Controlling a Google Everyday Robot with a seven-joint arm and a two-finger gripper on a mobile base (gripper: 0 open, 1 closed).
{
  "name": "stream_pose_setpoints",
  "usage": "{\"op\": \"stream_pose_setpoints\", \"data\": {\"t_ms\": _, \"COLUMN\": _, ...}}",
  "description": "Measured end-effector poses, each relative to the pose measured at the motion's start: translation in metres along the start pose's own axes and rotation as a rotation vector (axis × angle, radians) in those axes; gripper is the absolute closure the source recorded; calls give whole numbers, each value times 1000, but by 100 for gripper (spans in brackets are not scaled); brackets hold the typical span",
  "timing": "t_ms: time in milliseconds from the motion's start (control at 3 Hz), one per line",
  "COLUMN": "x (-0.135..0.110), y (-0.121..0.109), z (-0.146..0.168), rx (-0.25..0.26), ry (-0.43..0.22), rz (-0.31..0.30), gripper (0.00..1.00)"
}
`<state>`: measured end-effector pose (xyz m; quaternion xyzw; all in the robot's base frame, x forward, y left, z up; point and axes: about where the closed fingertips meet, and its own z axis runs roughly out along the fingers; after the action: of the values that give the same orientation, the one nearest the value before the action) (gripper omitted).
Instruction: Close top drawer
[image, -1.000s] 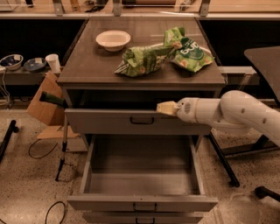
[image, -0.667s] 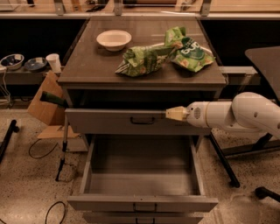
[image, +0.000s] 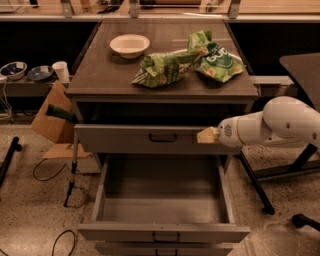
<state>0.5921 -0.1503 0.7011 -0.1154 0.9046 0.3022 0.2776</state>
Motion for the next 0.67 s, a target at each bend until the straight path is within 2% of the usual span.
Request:
{"op": "stream_pose_setpoints", "data": {"t_ms": 333, "x": 2, "y": -10, "z": 18, "rx": 68, "ry": 100, "rz": 16, "gripper": 100}}
{"op": "stream_pose_setpoints", "data": {"t_ms": 667, "x": 3, "y": -13, "z": 34, "rx": 85, "ry": 149, "rz": 27, "gripper": 100}}
